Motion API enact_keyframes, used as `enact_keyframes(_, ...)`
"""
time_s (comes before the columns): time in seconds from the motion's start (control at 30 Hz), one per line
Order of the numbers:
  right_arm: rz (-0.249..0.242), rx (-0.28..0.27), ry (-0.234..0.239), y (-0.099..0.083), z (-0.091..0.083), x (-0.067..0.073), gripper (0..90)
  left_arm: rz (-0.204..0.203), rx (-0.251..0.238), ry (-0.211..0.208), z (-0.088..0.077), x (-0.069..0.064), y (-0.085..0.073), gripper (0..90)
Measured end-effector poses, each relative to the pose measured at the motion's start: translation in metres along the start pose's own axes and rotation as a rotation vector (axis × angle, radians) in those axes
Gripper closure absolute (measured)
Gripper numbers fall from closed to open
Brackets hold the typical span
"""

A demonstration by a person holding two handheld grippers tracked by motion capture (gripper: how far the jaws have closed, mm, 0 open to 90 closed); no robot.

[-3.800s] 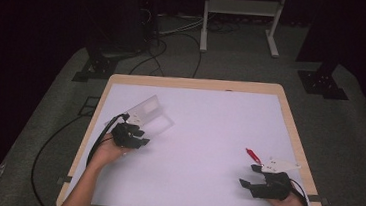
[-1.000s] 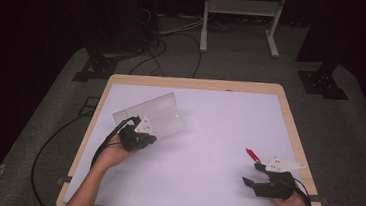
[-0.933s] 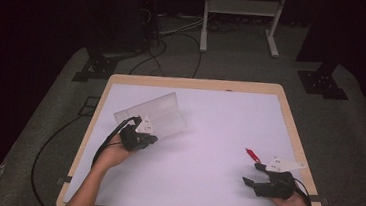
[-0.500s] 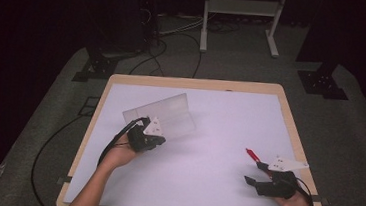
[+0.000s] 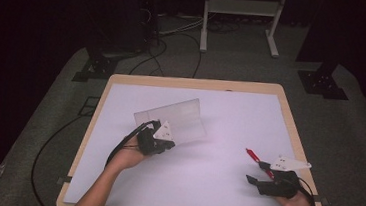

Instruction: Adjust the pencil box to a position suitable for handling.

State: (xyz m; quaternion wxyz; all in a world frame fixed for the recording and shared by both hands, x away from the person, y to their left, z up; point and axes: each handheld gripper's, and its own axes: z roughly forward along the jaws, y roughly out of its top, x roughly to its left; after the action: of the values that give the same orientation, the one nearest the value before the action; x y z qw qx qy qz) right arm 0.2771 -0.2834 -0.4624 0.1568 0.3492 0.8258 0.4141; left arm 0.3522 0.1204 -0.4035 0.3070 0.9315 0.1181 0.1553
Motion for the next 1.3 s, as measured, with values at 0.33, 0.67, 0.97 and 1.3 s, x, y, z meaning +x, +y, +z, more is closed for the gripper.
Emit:
enact_keyframes(0.33,0.003,-0.001,-0.007,-0.001,-0.001,-0.001,28.3,0.034,-0.013,-0.029,0.007,-0.012,0.011,89.4)
enact_keyframes(0.67,0.000,0.000,-0.010,0.000,0.000,-0.001,28.3,0.065,-0.028,-0.064,0.014,-0.022,0.021,89.4)
enact_keyframes(0.97,0.003,-0.006,-0.016,0.000,-0.002,-0.002,28.3,0.087,-0.045,-0.104,0.022,-0.034,0.028,89.4)
enact_keyframes(1.3,0.011,-0.008,-0.022,-0.001,-0.003,-0.004,28.2,0.114,-0.035,-0.144,0.035,-0.045,0.028,89.3)
